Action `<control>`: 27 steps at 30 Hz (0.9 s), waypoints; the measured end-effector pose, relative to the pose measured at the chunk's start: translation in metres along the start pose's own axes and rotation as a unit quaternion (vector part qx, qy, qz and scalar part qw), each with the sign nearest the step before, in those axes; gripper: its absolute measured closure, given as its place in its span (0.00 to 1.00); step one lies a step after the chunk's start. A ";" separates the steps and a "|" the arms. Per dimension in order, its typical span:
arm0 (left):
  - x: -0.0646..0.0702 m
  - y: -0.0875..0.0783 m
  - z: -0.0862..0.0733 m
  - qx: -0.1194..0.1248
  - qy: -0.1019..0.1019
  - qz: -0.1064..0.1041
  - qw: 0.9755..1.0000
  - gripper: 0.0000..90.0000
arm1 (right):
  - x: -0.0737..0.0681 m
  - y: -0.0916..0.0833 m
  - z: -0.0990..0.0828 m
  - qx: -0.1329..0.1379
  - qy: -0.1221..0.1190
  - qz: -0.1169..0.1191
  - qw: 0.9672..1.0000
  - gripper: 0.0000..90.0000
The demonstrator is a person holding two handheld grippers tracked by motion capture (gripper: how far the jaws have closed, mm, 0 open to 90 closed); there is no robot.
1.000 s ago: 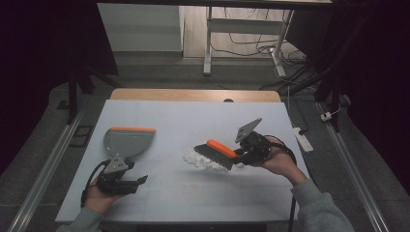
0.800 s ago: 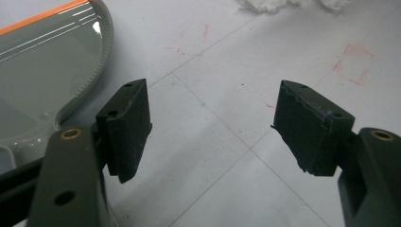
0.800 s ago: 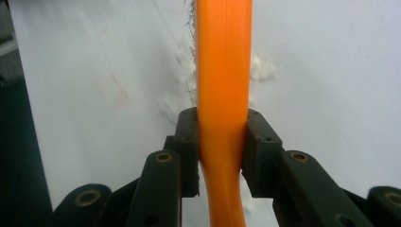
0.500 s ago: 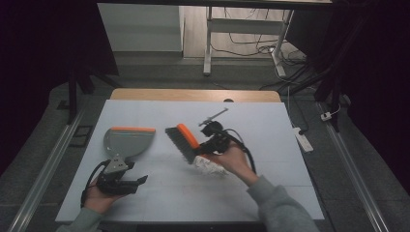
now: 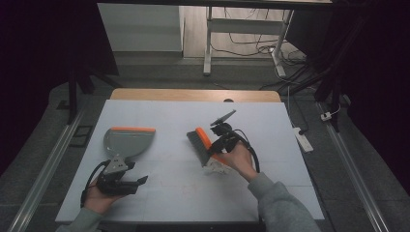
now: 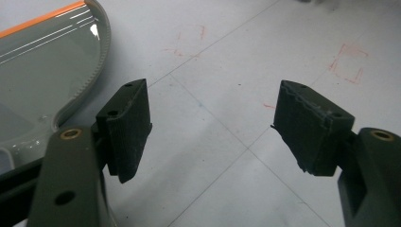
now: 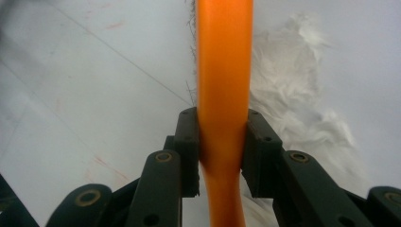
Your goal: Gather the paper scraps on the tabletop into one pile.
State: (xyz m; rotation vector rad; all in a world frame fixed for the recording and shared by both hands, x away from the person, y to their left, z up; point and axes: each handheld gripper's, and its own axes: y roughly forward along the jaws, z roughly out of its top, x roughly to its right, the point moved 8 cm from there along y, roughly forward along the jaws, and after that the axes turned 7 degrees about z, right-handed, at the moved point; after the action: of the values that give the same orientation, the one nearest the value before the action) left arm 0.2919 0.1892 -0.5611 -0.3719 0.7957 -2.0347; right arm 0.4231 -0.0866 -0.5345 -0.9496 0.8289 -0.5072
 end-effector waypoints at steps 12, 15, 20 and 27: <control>0.000 0.000 0.000 0.000 -0.002 0.001 1.000 0.32 | -0.020 -0.061 0.002 0.100 -0.068 0.027 0.992 0.78; 0.001 0.001 0.000 -0.002 0.000 0.001 1.000 0.32 | -0.013 -0.072 -0.009 0.109 -0.070 0.027 0.991 0.78; 0.002 0.001 0.000 -0.002 0.000 0.001 1.000 0.32 | -0.002 -0.086 -0.025 0.128 -0.063 0.031 0.989 0.78; 0.001 0.001 0.000 -0.002 -0.002 0.001 1.000 0.32 | 0.007 -0.104 -0.038 0.143 -0.067 0.026 0.987 0.78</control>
State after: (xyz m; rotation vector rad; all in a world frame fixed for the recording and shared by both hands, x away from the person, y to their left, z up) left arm 0.2918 0.1877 -0.5615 -0.3768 0.7973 -2.0303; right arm 0.3936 -0.1631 -0.4599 -0.6872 0.6376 -0.4956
